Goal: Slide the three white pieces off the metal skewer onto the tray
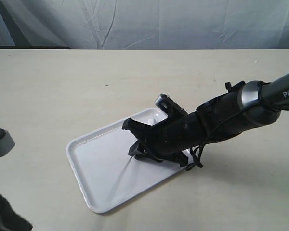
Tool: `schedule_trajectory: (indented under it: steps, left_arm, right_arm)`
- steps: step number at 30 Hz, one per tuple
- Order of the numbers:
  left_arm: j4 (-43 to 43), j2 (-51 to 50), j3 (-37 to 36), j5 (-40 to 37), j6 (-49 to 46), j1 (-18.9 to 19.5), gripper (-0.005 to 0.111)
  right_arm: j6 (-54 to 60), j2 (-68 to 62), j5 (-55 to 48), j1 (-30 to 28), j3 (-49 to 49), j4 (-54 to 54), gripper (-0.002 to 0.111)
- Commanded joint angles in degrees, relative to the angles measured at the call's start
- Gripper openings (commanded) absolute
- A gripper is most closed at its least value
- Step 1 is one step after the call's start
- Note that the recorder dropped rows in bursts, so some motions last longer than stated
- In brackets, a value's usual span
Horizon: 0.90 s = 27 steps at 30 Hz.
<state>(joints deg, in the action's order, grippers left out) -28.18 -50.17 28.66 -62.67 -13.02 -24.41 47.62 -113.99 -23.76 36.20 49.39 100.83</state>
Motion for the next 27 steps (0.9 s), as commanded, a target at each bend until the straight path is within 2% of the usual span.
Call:
schedule_trajectory:
  steps: [1, 3, 8, 12, 18, 23, 27]
  left_arm:
    - [2.9, 0.2, 0.3, -5.7, 1.7, -0.3, 0.000]
    - [4.7, 0.2, 0.3, -6.7, 2.6, -0.3, 0.000]
    - [3.2, 0.2, 0.3, -5.2, 2.7, -0.3, 0.000]
    - [0.8, 0.2, 0.3, 2.7, 0.4, -0.3, 0.000]
    - [0.7, 0.2, 0.3, 5.2, 0.4, -0.3, 0.000]
    - [0.6, 0.1, 0.3, 9.8, 0.4, -0.3, 0.000]
    - [-0.3, -2.3, -0.1, 12.0, 0.1, -0.3, 0.009]
  right_arm:
    - [1.8, -0.5, 9.9, -0.8, -0.3, -1.8, 0.006]
    - [1.8, -0.3, 10.9, -0.9, -0.3, -1.9, 0.006]
    - [1.8, -0.1, 11.3, -0.9, 0.2, -2.2, 0.006]
    - [2.0, 3.2, 5.6, -0.9, 2.6, -2.3, 0.006]
    - [4.6, 8.9, 1.5, -0.9, 4.4, -3.4, -0.001]
    - [5.1, 11.6, -1.7, -0.8, 4.4, -3.5, -0.001]
    - [5.1, 11.6, -5.9, -0.8, 4.4, -3.3, -0.001]
